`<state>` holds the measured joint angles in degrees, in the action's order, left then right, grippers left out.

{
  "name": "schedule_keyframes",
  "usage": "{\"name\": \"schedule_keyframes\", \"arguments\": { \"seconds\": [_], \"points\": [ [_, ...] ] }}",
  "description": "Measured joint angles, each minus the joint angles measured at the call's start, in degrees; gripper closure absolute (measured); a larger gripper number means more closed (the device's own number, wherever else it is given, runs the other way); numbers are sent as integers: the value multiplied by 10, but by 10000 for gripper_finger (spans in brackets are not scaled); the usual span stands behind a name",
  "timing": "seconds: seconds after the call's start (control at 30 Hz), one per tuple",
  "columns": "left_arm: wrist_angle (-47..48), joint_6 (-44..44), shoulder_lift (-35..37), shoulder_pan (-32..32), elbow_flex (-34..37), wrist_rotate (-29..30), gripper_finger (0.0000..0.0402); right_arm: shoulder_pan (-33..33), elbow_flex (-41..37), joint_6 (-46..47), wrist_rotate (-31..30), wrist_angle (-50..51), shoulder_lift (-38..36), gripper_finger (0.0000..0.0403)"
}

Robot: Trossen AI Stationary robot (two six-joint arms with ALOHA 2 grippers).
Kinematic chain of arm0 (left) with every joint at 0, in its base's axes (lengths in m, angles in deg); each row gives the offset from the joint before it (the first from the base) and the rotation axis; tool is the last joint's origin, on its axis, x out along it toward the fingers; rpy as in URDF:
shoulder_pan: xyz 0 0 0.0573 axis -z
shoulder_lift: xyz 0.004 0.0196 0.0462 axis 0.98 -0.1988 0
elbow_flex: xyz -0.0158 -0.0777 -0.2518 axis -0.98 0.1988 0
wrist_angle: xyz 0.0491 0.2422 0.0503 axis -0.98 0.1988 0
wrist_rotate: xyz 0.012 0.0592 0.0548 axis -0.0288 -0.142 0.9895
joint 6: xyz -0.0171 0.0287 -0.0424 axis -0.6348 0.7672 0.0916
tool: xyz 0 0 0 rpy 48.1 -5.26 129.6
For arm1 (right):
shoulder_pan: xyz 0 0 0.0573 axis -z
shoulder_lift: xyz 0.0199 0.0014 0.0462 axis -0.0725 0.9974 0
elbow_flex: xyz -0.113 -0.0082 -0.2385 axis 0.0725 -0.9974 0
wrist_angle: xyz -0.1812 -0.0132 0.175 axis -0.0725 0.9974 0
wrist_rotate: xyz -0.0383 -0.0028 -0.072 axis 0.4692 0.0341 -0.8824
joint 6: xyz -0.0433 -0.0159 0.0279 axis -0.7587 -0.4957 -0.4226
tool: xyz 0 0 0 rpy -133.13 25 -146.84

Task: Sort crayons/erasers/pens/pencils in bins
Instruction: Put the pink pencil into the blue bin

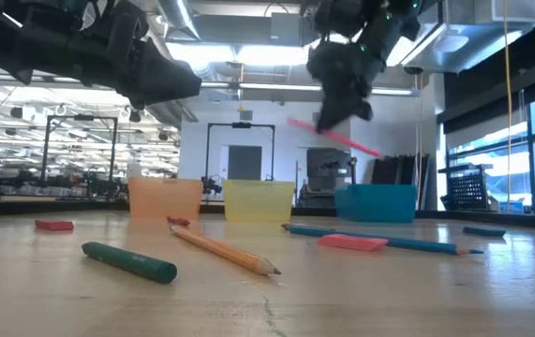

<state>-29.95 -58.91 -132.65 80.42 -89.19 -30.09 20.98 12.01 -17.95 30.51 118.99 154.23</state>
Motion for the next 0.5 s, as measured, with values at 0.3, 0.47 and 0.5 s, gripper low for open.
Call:
{"name": "schedule_keyframes", "arguments": {
  "seconds": [0.3,0.47,0.5],
  "points": [
    [-6,-1,0,1,0,0,250,161,1,4,-97,-38,-12,366],
    [-7,-14,0,2,0,0,250,225,-12,21,-110,-9,16,366],
    [-7,-14,0,2,0,0,250,234,-17,21,-110,-8,20,366]
  ]
}}
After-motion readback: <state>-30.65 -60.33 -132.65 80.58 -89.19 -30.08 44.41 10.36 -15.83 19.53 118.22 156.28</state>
